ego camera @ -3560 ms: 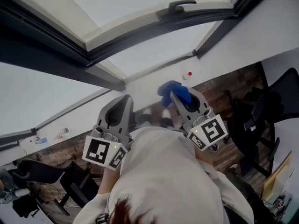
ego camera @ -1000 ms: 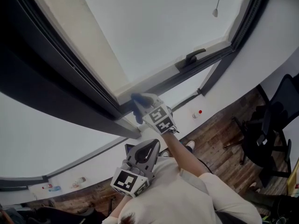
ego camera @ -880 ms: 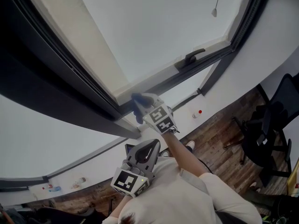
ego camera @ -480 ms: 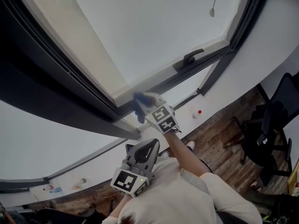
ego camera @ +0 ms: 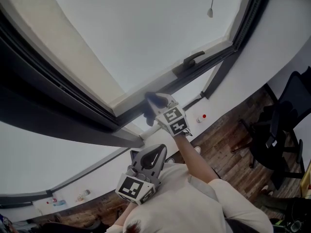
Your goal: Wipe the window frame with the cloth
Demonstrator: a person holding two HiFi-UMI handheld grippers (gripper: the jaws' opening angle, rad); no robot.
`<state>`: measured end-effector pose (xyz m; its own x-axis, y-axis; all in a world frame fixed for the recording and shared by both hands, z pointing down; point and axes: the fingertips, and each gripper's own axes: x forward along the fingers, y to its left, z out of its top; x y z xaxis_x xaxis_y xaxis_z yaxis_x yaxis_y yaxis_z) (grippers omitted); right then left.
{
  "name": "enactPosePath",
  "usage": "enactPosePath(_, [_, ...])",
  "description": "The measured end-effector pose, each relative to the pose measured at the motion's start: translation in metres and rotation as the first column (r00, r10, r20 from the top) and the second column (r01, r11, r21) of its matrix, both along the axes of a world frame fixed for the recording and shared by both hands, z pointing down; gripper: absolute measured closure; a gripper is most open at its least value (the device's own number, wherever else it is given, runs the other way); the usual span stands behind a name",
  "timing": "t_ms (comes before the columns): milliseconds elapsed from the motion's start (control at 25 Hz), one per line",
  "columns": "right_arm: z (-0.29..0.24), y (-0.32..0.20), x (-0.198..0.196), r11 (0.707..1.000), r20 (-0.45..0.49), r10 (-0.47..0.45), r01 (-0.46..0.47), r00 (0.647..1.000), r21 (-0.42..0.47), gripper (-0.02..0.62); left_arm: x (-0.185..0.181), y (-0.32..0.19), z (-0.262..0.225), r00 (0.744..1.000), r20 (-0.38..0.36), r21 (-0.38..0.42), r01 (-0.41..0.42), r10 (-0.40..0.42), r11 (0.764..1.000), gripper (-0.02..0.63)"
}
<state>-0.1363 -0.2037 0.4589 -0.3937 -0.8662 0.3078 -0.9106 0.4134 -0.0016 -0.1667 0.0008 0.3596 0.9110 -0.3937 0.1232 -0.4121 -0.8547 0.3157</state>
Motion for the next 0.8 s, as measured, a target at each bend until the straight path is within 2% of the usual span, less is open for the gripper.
enactPosePath(280, [-0.001,0.0,0.012,1.0,0.008,0.009,-0.009,1.0,0.003,0.546,0.011,-0.001,0.0,1.0,0.01,-0.003,-0.017,0.017,1.0,0.597])
enactPosePath(800, [-0.002,-0.003,0.027,0.999,0.023,0.034,-0.034,0.999,0.004,0.546,0.009,-0.006,0.003,1.0,0.016,-0.009,0.02,-0.02,1.0,0.597])
